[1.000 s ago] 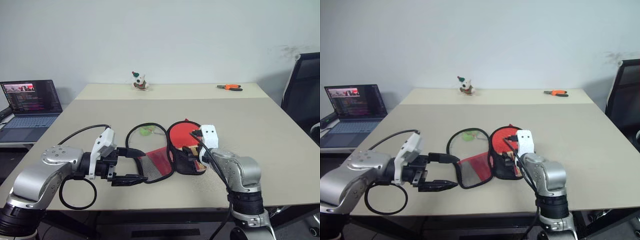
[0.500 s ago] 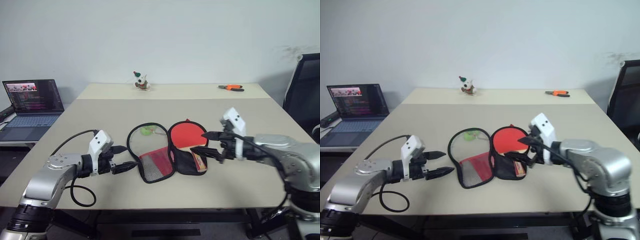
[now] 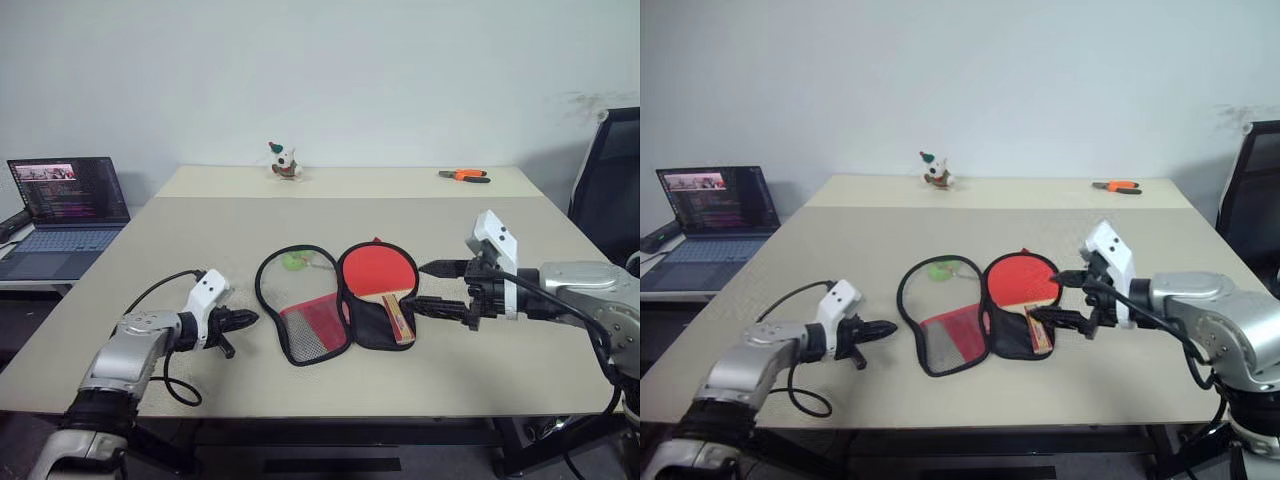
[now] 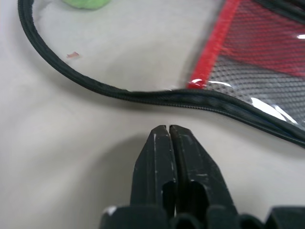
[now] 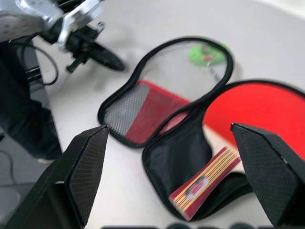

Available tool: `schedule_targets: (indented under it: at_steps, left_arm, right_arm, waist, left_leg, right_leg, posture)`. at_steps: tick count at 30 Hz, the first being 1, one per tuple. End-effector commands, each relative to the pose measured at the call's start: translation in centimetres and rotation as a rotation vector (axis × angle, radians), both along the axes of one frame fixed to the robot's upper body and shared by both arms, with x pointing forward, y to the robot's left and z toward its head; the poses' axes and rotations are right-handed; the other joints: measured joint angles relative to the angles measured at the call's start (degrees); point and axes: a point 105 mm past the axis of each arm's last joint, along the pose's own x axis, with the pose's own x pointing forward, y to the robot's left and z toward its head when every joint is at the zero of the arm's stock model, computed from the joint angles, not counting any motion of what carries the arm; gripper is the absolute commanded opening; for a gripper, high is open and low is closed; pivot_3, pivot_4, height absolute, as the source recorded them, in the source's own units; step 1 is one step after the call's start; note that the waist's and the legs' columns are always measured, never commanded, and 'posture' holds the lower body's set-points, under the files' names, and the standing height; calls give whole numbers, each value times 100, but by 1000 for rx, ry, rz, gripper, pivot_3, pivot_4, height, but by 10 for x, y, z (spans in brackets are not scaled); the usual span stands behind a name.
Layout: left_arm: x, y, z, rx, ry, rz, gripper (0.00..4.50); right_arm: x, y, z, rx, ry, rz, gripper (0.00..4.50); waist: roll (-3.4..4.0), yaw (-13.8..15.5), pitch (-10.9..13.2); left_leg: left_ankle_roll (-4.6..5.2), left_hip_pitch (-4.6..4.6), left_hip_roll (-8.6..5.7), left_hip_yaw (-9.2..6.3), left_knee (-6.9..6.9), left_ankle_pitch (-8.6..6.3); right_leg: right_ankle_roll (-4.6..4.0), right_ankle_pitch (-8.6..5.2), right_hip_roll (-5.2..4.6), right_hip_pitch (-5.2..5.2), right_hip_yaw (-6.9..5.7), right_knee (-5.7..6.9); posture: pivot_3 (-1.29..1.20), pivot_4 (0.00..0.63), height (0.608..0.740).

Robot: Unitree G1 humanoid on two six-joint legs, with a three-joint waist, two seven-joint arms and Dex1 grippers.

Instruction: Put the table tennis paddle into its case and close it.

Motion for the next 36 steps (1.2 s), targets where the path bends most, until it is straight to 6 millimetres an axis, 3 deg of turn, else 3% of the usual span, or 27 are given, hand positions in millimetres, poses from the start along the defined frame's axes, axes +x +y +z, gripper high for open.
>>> schedule_targets:
  at_steps: [1, 3, 8, 14, 18, 21, 24, 29, 32, 36]
  left_arm:
    - [12, -5, 6, 5, -50, -7, 32]
    - [16, -9, 4, 1, -51, -11, 32]
    - [32, -45, 8, -76, -88, -71, 32]
    - [31, -96, 60, -176, -219, -241, 32]
    - [30, -141, 102, -240, -305, -373, 32]
    - [33, -171, 118, -275, -333, -439, 32]
    - [37, -193, 118, -271, -336, -477, 32]
    - [37, -188, 109, -277, -324, -480, 32]
    - [35, -168, 103, -285, -317, -458, 32]
    - [23, -127, 93, -272, -290, -408, 32]
  right_arm:
    - [-12, 3, 11, -4, -54, 71, 4500]
    - [-12, 3, 10, -9, -55, 69, 4500]
    - [-11, 2, 9, -16, -63, 60, 4500]
    - [-10, -9, 11, -27, -65, 24, 4500]
    - [-6, -21, 14, -28, -70, -25, 4500]
    - [-2, -26, 14, -32, -71, -50, 4500]
    - [2, -29, 12, -36, -66, -75, 4500]
    - [10, -31, 7, -16, -51, -128, 4500]
    - [27, -36, -2, 14, -23, -222, 4500]
    - [59, -45, -19, 74, 65, -390, 4500]
  waist:
    - [0, -1, 0]
    - [-2, -8, -1]
    - [-6, 7, 1]
    - [-11, 9, 4]
    - [-12, 19, 5]
    - [-12, 24, 5]
    - [-13, 11, 5]
    - [-12, -43, 6]
    - [-12, -45, 6]
    - [-12, -66, 6]
  left_leg:
    - [0, 0, 0, 0, 1, 0]
    - [0, 1, -1, 2, 2, 0]
    - [0, -2, -4, -1, 7, 0]
    - [-1, -9, -20, -7, 11, 0]
    - [0, -39, -26, -26, 55, 0]
    - [0, -47, -36, -29, 74, 0]
    - [1, -48, -42, -25, 79, 0]
    - [1, -44, -35, -20, 76, 0]
    - [1, -44, -30, -20, 77, 0]
    - [1, -39, -32, -15, 77, 0]
  right_leg:
    - [0, 0, 0, 0, -1, 0]
    - [1, 0, 0, 1, -4, 1]
    - [1, 0, 0, 1, -12, 3]
    - [6, 3, -5, 1, -10, 2]
    - [9, 4, -2, 1, -32, 6]
    - [23, 9, -5, 4, -38, 7]
    - [34, 12, -9, 5, -43, 6]
    - [32, 13, 1, -3, -29, 8]
    - [31, 13, 2, -3, -25, 9]
    - [31, 13, -3, -3, -7, 14]
  posture:
    - [0, 150, 740]
    - [0, 150, 740]
    - [0, 150, 740]
    - [0, 150, 740]
    - [0, 150, 740]
    - [0, 150, 740]
    - [0, 150, 740]
    - [0, 150, 740]
    - [0, 150, 740]
    - [0, 150, 740]
